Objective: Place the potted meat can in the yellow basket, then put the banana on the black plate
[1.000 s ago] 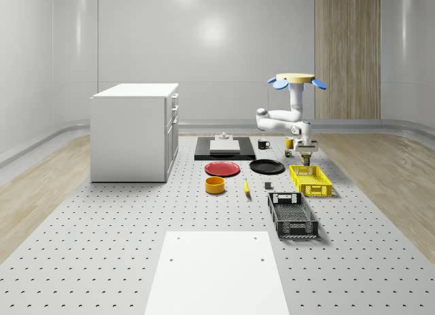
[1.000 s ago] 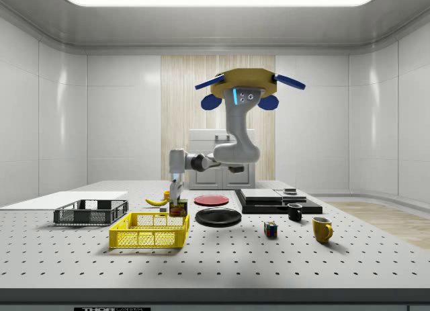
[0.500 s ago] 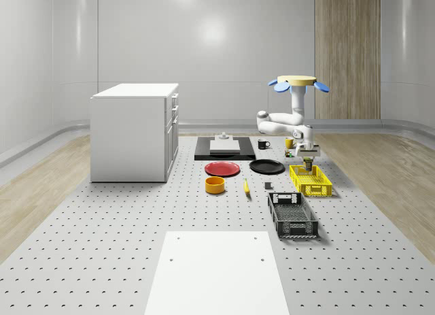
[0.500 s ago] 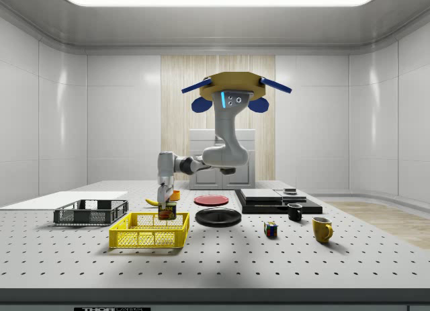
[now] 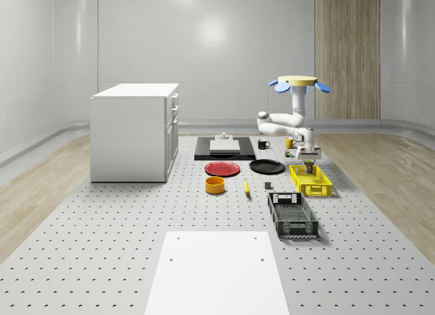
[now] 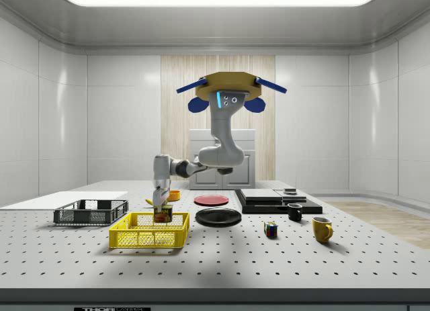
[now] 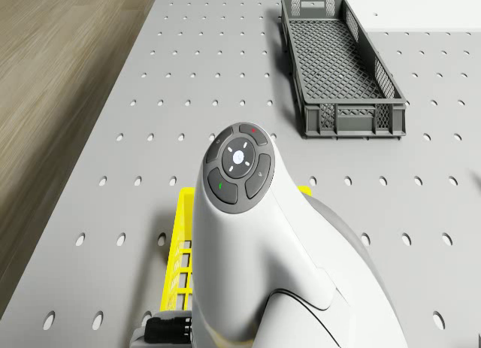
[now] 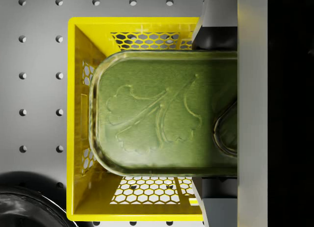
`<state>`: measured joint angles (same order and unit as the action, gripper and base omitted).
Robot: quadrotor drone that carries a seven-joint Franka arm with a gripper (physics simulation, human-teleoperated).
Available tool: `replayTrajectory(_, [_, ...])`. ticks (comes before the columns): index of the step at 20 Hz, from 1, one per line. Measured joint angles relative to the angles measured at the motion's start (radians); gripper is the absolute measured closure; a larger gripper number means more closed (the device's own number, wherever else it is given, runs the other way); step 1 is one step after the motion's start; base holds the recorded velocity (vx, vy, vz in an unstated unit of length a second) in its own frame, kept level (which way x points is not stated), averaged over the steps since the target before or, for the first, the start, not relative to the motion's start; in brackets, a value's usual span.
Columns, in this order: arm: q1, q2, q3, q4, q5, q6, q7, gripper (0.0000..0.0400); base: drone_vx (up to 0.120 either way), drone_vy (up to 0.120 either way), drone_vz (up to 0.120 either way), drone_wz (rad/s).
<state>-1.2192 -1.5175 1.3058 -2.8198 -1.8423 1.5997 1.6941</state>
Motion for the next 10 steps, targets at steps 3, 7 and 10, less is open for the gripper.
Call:
replayTrajectory(3, [-0.006, -0.002, -0.039, 0.01, -0.036, 0.016, 0.0, 0.0109, 0.0, 0.0, 0.0, 0.0])
replayTrajectory(7, [-0.013, -0.002, -0.086, 0.024, -0.08, 0.036, -0.001, 0.0109, 0.0, 0.0, 0.0, 0.0])
replayTrajectory(10, [-0.019, 0.0, -0.116, 0.035, -0.109, 0.047, -0.001, 0.0109, 0.0, 0.0, 0.0, 0.0])
